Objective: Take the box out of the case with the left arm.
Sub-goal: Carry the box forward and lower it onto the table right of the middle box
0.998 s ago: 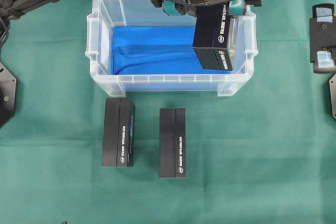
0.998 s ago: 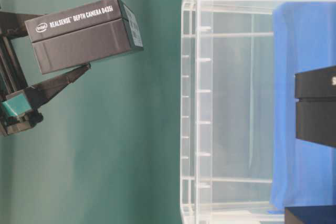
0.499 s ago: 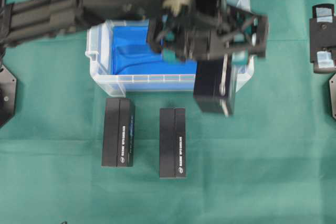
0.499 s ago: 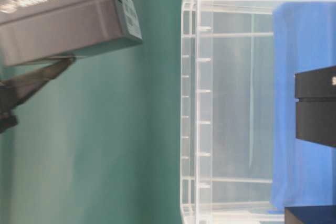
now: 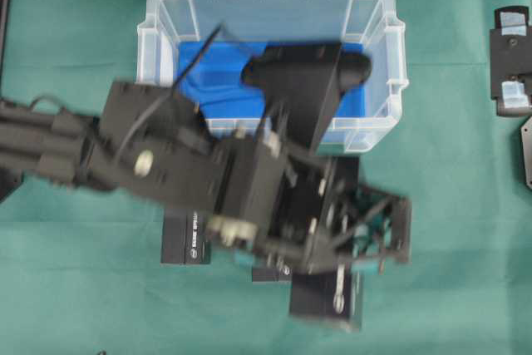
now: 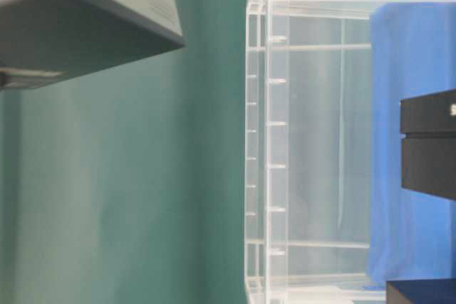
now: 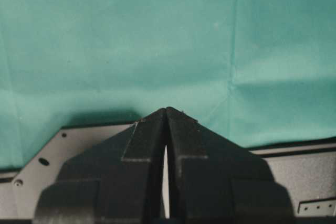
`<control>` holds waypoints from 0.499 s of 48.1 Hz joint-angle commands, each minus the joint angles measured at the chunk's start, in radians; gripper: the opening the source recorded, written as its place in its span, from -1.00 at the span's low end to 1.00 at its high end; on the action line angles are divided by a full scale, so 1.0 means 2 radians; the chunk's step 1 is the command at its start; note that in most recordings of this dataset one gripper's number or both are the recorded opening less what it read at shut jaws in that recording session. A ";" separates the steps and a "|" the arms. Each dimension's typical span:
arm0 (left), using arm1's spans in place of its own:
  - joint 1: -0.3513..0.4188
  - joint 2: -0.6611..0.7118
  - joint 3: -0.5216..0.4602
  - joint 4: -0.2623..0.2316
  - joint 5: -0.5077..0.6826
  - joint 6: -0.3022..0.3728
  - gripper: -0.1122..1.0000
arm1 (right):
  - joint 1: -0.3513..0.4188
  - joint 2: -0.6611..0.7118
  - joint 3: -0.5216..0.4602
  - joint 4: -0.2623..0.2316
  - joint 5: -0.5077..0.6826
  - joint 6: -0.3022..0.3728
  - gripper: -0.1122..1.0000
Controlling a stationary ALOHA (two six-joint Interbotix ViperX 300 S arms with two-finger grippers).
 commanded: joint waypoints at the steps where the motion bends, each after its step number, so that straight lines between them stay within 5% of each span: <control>1: -0.004 -0.034 -0.005 0.009 0.000 -0.008 0.29 | 0.000 -0.002 -0.005 -0.002 -0.002 -0.001 -0.80; 24: -0.001 -0.036 -0.001 0.017 0.000 -0.008 0.29 | 0.000 -0.002 -0.005 -0.001 -0.002 0.001 -0.80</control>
